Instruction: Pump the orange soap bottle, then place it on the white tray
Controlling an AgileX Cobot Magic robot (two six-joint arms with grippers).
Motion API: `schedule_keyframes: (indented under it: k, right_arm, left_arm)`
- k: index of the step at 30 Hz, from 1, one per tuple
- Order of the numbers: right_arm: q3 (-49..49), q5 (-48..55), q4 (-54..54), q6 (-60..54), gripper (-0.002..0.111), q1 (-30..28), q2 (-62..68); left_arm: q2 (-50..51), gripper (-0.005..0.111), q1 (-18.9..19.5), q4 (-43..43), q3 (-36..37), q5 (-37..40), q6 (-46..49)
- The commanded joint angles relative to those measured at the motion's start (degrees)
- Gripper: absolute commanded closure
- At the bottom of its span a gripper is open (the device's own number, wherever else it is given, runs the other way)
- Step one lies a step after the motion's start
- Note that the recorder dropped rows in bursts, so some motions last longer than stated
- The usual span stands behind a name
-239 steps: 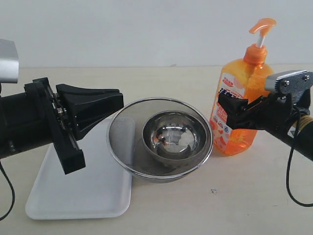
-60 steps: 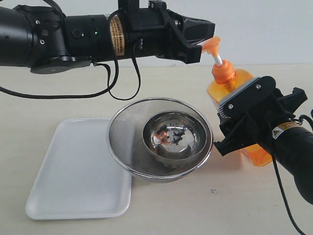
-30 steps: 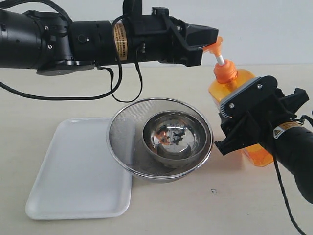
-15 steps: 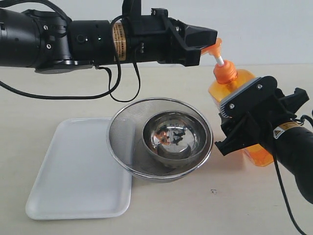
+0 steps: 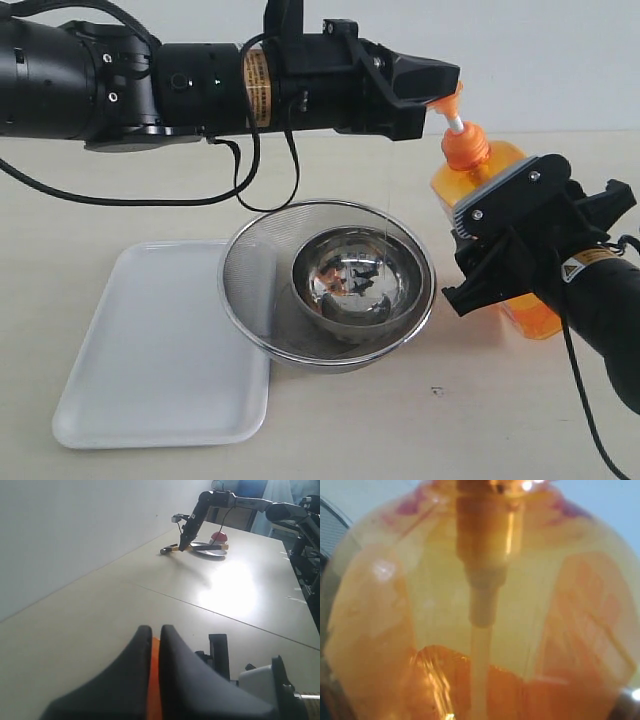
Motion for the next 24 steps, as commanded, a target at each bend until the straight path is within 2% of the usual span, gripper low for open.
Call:
schedule_keyframes:
  k: [1,13,24]
  right_arm:
    - [-0.02,-0.25,-2.85,0.65,0.108,0.29,-0.44]
    - [-0.02,-0.13,-1.99,0.8,0.108,0.29,-0.44]
    - [-0.02,0.24,-1.58,0.8,0.108,0.29,-0.44]
  left_arm:
    - [2.65,0.102,-1.44,6.42,1.56,4.26,-0.41]
    - [-5.65,0.102,-0.37,7.88,1.56,5.82,-1.97]
    - [-10.7,0.102,-0.33,7.87,1.56,10.66,-0.88]
